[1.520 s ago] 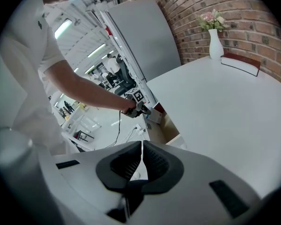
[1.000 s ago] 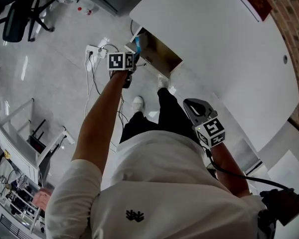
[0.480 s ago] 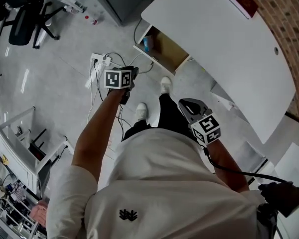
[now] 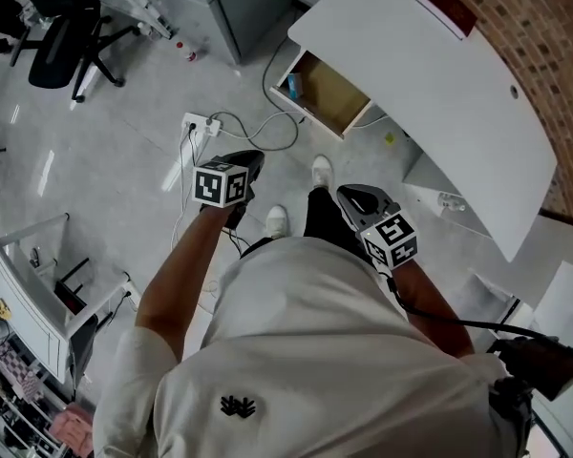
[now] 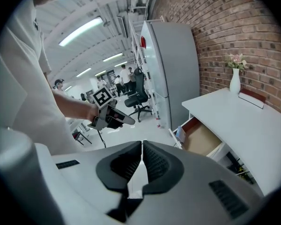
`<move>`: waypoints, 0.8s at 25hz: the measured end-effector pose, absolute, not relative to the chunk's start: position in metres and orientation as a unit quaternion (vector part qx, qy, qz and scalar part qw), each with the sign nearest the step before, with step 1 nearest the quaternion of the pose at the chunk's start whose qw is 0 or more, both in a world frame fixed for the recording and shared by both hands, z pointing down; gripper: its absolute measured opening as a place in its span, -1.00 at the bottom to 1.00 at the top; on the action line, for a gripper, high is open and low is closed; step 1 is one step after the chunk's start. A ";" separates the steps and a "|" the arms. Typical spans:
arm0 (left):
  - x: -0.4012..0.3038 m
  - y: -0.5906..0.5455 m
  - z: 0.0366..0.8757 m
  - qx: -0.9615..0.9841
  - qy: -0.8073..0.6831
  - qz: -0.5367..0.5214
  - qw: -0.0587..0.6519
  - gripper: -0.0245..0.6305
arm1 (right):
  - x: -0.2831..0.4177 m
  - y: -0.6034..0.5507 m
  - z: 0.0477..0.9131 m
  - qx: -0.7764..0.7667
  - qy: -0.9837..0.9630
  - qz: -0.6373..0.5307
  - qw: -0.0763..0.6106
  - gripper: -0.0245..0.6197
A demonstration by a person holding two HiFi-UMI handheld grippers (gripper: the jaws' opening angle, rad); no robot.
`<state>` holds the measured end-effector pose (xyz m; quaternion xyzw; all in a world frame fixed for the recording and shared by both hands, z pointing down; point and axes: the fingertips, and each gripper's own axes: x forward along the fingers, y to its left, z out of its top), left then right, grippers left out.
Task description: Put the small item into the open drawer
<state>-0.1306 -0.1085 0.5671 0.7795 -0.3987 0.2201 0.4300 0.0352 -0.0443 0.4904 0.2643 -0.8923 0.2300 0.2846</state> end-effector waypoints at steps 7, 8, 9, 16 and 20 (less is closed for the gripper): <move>-0.139 -0.042 0.525 0.814 -0.371 0.210 0.394 -0.83 | 0.014 0.006 0.476 0.279 -0.892 0.225 0.277 -0.81; -0.140 -0.033 0.519 0.819 -0.367 0.209 0.389 -0.83 | 0.010 0.014 0.474 0.280 -0.892 0.223 0.277 -0.81; -0.142 -0.025 0.514 0.823 -0.363 0.210 0.383 -0.83 | 0.007 0.021 0.472 0.280 -0.892 0.220 0.278 -0.81; -0.149 0.022 0.486 0.846 -0.341 0.208 0.353 -0.83 | -0.013 0.055 0.462 0.287 -0.893 0.206 0.280 -0.81; -0.153 0.044 0.476 0.853 -0.332 0.207 0.344 -0.83 | -0.022 0.071 0.457 0.295 -0.893 0.200 0.275 -0.82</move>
